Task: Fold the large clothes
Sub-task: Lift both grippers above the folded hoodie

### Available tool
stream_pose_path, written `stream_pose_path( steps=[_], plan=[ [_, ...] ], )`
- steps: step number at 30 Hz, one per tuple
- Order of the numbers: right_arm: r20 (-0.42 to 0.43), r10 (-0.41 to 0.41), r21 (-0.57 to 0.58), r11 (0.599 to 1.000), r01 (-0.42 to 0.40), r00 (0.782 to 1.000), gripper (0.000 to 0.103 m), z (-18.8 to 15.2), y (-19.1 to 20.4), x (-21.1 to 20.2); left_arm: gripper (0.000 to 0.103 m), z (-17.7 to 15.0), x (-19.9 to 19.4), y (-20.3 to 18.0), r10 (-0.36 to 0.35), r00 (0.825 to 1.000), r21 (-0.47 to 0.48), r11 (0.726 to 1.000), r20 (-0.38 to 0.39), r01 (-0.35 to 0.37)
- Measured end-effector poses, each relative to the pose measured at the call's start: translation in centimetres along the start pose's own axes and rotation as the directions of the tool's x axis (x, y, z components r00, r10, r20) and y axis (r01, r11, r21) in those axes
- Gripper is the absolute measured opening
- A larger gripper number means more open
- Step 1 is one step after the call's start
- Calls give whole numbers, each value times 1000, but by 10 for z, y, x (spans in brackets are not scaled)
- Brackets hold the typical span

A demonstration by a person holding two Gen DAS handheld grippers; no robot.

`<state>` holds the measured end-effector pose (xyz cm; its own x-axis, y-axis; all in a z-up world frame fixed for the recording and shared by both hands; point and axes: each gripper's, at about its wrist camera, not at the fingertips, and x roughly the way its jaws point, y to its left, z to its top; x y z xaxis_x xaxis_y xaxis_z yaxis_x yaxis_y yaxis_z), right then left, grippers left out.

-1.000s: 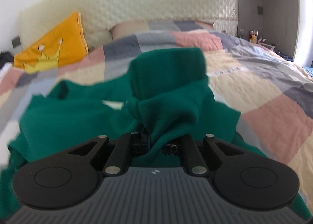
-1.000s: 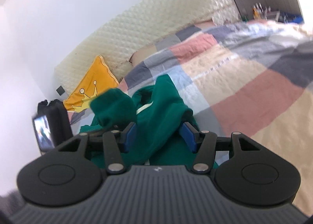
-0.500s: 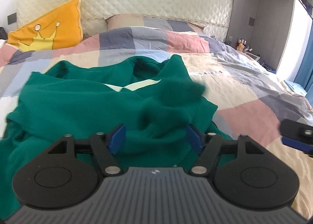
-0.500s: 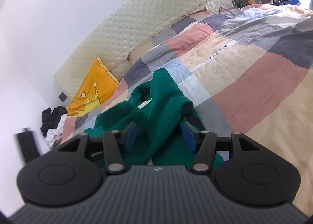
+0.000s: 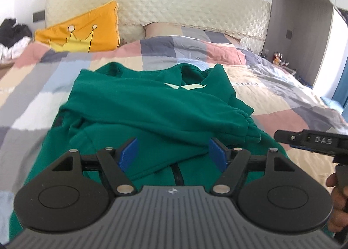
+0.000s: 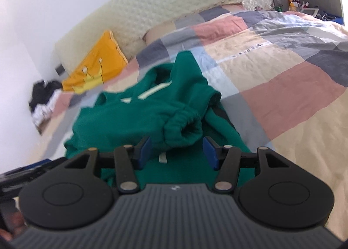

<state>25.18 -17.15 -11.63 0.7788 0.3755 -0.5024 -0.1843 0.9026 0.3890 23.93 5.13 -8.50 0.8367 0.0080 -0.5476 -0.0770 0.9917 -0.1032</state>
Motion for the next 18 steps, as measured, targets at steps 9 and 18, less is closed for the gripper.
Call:
stream_pose_path(
  steps=[9, 18],
  plan=[
    [-6, -39, -72, 997, 38, 999, 56, -5, 22, 5, 76, -5, -3, 11, -30, 1000, 42, 999, 8, 30],
    [41, -18, -182, 983, 25, 999, 56, -15, 56, -16, 76, 2, -16, 15, -29, 999, 56, 998, 45, 26]
  ],
)
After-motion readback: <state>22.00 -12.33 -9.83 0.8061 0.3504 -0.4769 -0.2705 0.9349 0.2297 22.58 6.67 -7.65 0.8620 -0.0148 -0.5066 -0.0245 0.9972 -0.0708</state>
